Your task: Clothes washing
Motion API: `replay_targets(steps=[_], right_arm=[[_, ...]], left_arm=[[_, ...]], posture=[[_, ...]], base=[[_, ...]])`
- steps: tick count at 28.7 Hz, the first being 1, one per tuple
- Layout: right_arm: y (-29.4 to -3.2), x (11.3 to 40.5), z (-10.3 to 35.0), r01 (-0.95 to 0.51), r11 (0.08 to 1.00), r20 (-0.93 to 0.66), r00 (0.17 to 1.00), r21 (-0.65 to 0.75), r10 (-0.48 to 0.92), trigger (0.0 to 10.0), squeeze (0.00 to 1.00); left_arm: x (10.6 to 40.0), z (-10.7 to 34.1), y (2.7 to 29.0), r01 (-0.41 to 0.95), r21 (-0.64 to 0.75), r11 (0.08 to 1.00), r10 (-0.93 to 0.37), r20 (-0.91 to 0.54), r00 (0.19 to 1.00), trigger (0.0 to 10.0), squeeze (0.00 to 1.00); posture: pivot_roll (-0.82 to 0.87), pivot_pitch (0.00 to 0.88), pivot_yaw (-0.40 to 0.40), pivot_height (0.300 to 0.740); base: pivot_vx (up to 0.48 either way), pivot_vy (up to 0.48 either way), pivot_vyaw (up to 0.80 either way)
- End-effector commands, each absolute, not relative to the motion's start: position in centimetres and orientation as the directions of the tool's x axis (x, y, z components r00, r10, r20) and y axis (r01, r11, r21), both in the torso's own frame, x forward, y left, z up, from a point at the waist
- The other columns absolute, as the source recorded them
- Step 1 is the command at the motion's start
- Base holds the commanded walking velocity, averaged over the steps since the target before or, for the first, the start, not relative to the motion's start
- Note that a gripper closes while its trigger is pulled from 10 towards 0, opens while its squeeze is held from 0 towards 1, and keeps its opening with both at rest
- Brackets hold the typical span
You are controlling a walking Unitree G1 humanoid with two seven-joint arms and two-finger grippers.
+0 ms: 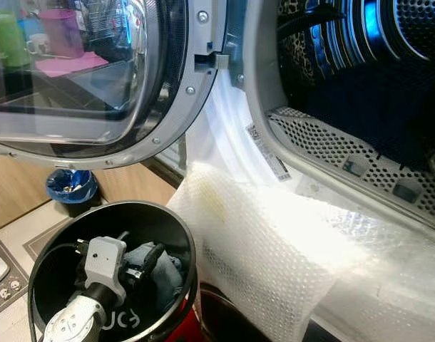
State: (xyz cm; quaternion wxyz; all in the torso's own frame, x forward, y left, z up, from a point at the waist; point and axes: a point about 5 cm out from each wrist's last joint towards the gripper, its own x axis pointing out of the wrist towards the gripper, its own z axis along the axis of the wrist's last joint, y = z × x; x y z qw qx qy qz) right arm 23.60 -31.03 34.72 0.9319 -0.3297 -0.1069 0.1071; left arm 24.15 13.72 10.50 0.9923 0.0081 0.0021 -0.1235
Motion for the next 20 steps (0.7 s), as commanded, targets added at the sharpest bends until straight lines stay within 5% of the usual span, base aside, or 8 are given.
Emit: replay_targets(steps=[1, 8, 20], right_arm=[[-32.7, 22.5, 34.1, -0.112, 0.802, 0.134, 0.963, -0.587, 0.233, 10.0, 0.0], [-33.1, 21.8, 33.9, -0.114, 0.811, 0.153, 0.958, -0.574, 0.243, 10.0, 0.0], [-35.5, 21.1, 38.1, 0.092, 0.97, 0.569, 0.82, -0.224, 0.054, 10.0, 0.0]], left_arm=[[24.2, 10.2, 13.5, 0.261, -0.003, 0.965, -0.261, -0.022, 0.965, 10.0, 0.0], [24.3, 10.2, 13.7, 0.262, 0.002, 0.965, -0.261, -0.022, 0.965, 10.0, 0.0], [24.5, 10.3, 13.6, 0.267, 0.001, 0.964, -0.267, -0.017, 0.964, 10.0, 0.0]], posture=[[-0.09, 0.082, 0.026, 0.74], [-0.09, 0.081, 0.027, 0.74], [-0.09, 0.075, 0.033, 0.74]], base=[[0.0, 0.0, 0.0], [0.0, 0.0, 0.0], [0.0, 0.0, 0.0]])
